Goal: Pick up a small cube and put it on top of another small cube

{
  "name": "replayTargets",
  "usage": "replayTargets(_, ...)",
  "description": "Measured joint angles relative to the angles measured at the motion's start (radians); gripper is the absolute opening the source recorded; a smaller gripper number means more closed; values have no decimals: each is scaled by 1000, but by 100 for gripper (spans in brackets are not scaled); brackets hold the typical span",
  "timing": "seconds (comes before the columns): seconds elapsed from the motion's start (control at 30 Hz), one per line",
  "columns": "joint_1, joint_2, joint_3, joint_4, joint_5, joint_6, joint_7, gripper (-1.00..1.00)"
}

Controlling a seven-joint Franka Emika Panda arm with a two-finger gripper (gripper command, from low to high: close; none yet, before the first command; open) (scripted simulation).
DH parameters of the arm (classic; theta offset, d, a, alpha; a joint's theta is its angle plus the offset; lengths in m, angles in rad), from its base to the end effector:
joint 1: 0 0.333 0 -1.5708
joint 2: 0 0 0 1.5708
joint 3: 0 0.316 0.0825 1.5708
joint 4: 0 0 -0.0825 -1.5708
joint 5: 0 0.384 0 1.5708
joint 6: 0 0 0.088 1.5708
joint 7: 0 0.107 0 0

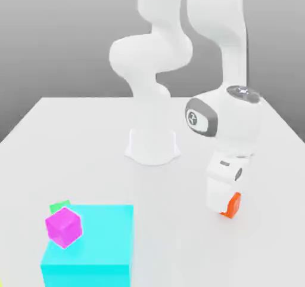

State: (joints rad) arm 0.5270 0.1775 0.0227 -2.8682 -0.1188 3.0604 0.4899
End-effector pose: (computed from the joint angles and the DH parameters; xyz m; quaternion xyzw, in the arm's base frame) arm 0.2889 0.1887 0.1494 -0.9960 -0.0888 -0.0081 0.0009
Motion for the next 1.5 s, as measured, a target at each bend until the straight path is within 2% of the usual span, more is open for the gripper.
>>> replayTargets(0.43, -12, -196, 52, -49, 118, -160, -75, -100)
replayTargets(1.17, -603, -244, -300, 394, 93, -652, -943, -100)
replayTargets(1.37, -609, -123, -302, 387, 152, -529, -1029, -100)
replayTargets(1.4, -611, -105, -302, 383, 159, -508, -1034, 100)
replayTargets(1.5, -611, -105, -302, 383, 159, -508, -1034, 100)
